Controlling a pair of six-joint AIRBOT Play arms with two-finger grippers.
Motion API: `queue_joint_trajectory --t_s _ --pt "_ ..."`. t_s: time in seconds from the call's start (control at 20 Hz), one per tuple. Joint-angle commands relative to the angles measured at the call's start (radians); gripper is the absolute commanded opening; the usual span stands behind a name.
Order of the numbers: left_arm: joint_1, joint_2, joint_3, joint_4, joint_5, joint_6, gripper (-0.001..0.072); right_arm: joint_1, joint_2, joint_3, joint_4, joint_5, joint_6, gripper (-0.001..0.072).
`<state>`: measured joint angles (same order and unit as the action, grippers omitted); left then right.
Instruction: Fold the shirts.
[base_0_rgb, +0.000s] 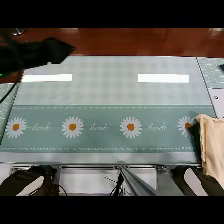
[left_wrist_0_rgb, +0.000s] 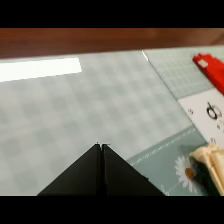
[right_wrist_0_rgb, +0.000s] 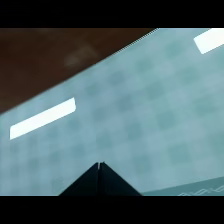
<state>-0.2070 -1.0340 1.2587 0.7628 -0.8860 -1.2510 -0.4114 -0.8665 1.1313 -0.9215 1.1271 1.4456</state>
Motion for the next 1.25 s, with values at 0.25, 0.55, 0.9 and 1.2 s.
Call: queue_joint_trajectory --t_s 0.25,0.55,0.9,1.2 --pt "-0.108 -0.243 -0.064 0.544 -0.19 -0.311 0.0025 0.574 -0.441 0.008 -0.528 -0.04 0.233 0.0022" --pt "-0.061 -0.245 -0.098 0.54 -0.196 -0.314 0.0025 0.563 -0.452 0.008 -0.575 0.012 0.233 0.0023" --pt "-0.061 -0.251 -0.098 0.539 -0.196 -0.314 0.0025 0.563 -0.45 0.008 -0.573 0.01 0.233 0.0023" --pt "-0.061 -0.251 -0.098 0.54 -0.196 -0.314 0.0025 0.563 -0.45 0.008 -0.573 0.01 0.233 0.0023"
